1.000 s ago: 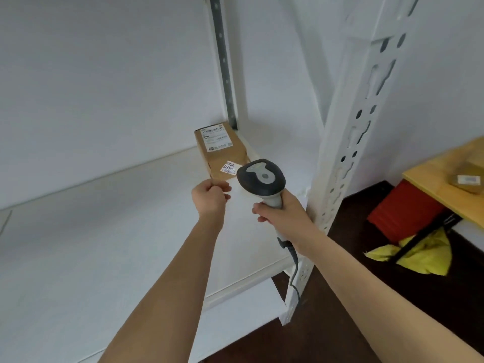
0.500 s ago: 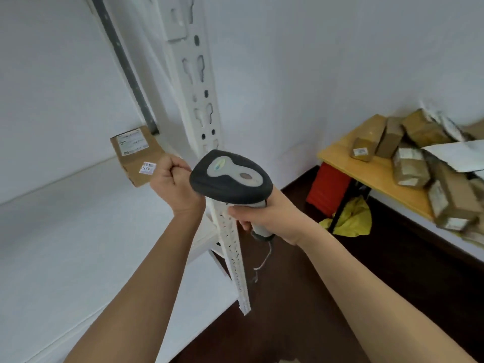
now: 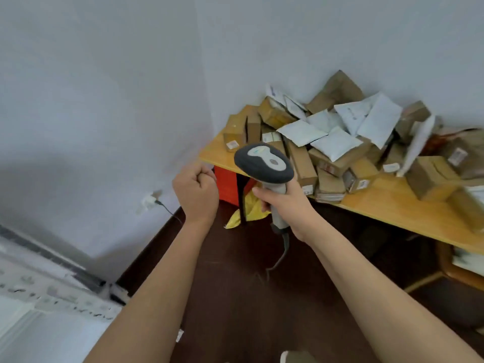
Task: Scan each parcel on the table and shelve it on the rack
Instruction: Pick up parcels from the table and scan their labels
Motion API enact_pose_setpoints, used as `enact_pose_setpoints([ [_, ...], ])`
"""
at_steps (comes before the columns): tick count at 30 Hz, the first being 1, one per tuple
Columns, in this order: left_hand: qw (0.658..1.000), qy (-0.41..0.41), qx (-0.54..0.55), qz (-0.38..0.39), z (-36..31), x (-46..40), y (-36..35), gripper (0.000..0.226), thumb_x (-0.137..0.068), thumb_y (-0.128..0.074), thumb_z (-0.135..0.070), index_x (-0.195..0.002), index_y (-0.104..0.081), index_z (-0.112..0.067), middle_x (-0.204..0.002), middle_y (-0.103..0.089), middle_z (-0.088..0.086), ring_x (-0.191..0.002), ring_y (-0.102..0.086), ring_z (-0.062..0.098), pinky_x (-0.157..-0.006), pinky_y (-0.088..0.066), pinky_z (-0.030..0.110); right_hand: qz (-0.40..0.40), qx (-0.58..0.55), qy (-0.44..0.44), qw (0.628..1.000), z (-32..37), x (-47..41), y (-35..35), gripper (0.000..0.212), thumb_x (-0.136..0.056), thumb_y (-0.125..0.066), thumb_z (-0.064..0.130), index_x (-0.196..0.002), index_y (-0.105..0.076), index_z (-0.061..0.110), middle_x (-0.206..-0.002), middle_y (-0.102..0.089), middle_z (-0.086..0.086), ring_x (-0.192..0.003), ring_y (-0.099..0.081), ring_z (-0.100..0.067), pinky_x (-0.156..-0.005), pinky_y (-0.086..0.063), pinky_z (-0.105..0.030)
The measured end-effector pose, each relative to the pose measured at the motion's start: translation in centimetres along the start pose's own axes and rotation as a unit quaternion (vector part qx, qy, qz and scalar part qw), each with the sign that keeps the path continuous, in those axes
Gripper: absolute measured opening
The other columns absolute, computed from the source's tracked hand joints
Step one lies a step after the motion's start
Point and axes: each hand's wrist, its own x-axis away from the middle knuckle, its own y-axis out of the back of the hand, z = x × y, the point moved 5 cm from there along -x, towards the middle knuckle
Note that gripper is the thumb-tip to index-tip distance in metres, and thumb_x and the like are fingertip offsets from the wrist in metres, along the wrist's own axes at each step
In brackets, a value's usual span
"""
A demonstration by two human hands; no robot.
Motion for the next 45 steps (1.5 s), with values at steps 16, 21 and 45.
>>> enact_pose_setpoints([
  [16, 0.762, 0.454, -0.087, 0.454, 14.8, 1.7, -36.6, 0.032, -0.099, -0.051, -0.023, -0.128, -0.048, -0.008, -0.117, -0.054, 0.007, -0.097, -0.052, 0.021, -0.077, -0.044, 0.036, -0.330, -0.041, -0.147, 0.932, -9.4, -14.0, 23.8, 0.006, -0.093, -0.063, 0.007, -0.097, -0.061, 0.003, -0.064, -0.054, -0.002, -0.054, -0.052, -0.009, -0.055, -0.047, -0.022],
  [21, 0.720, 0.537, -0.077, 0.433, 17.1, 3.1, -40.8, 0.072, -0.093, -0.066, -0.034, -0.145, -0.028, -0.002, -0.145, -0.043, 0.013, -0.126, -0.047, 0.031, -0.088, -0.040, 0.036, -0.343, -0.060, -0.167, 0.922, -11.2, -17.0, 25.6, 0.013, -0.092, -0.063, 0.006, -0.105, -0.062, 0.004, -0.070, -0.055, -0.004, -0.057, -0.053, -0.010, -0.057, -0.048, -0.022],
  [45, 0.581, 0.618, -0.132, 0.513, 17.7, -1.6, -34.6, 0.032, -0.089, -0.064, -0.037, -0.105, -0.050, -0.012, -0.116, -0.058, 0.018, -0.103, -0.063, 0.036, -0.092, -0.053, 0.055, -0.330, -0.119, -0.213, 0.912, -11.5, -23.4, 25.9, 0.007, -0.093, -0.063, 0.012, -0.097, -0.060, 0.018, -0.078, -0.061, -0.004, -0.071, -0.057, -0.015, -0.077, -0.053, -0.032],
])
